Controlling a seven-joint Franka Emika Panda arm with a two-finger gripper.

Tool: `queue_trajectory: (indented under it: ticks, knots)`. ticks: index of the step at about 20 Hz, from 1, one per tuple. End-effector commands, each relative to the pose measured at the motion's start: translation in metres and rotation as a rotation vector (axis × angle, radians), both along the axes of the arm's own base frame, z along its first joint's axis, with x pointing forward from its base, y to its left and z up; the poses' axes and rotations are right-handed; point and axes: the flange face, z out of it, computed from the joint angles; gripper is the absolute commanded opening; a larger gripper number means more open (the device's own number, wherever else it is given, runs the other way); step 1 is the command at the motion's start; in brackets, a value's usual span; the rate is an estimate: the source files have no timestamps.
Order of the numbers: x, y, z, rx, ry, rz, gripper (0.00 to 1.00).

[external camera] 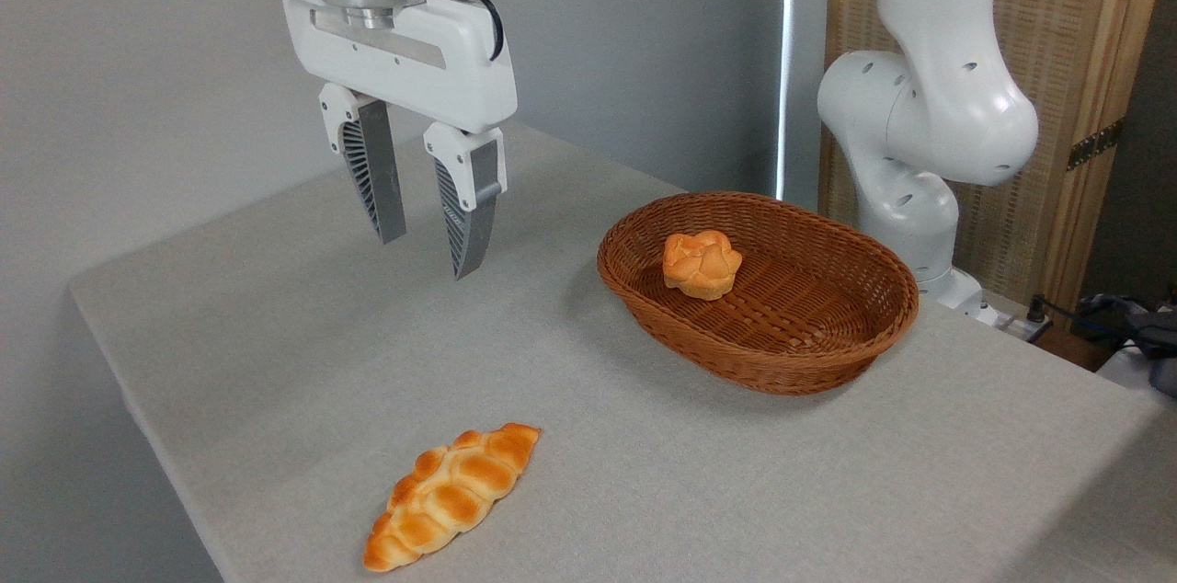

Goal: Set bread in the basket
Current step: 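Move the open gripper toward the braided bread roll on the table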

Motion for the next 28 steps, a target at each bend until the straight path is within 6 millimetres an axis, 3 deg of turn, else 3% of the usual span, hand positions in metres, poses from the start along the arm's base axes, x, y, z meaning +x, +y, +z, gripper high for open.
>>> queue_trajectory:
  ticks: [1,16,21,23,26,28]
  knots:
    - [-0.002,-0.001,-0.013,0.033,0.037,-0.01,1.0]
    - [-0.005,0.008,-0.014,0.037,0.064,-0.004,1.0]
    - [-0.001,0.015,-0.019,0.044,0.052,-0.106,1.0]
    - [0.001,0.021,-0.03,0.046,0.058,-0.109,1.0]
    - [0.001,0.021,-0.07,0.067,0.046,-0.111,1.0]
    - [0.002,0.022,-0.086,0.066,0.012,-0.099,1.0]
